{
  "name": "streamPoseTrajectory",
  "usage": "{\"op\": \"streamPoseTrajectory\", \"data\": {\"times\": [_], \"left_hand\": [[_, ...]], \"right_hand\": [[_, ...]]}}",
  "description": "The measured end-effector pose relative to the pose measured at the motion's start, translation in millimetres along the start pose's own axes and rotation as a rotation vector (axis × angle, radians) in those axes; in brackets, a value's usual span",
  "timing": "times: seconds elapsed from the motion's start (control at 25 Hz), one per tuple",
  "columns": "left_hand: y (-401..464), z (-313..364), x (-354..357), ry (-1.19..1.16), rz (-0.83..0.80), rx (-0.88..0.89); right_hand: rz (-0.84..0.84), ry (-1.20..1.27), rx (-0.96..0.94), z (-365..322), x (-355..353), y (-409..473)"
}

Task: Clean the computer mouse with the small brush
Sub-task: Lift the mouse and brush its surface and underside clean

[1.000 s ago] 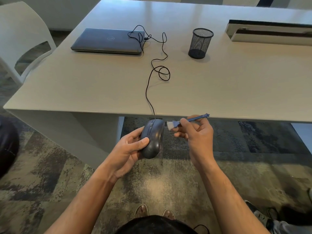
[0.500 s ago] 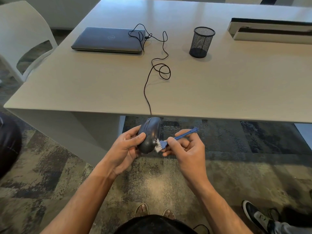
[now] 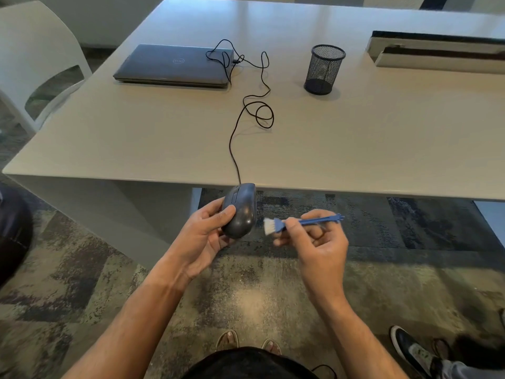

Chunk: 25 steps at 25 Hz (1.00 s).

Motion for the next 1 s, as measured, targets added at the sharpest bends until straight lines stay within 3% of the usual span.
{"op": "streamPoseTrajectory", "data": {"times": [0.36, 0.8, 1.0], "left_hand": [[-6, 0, 22, 0.026, -0.125, -0.040], [-4, 1, 5, 0.040, -0.059, 0.001], [-6, 1, 13, -0.014, -0.112, -0.002]], "right_hand": [[0.095, 0.073, 0.075, 16, -12, 41], [-0.166, -0.060, -0.039, -1, 20, -3], [-0.049, 0.006, -0.025, -10, -1, 12]]}}
Point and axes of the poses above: each hand's wrist, its own y-axis towards the middle knuckle, its own x-axis out of the palm, z = x × y, the point moved 9 cm from there along y, towards the middle knuckle, and after that the axes turned 12 degrees about -z, right-handed, at the moved point
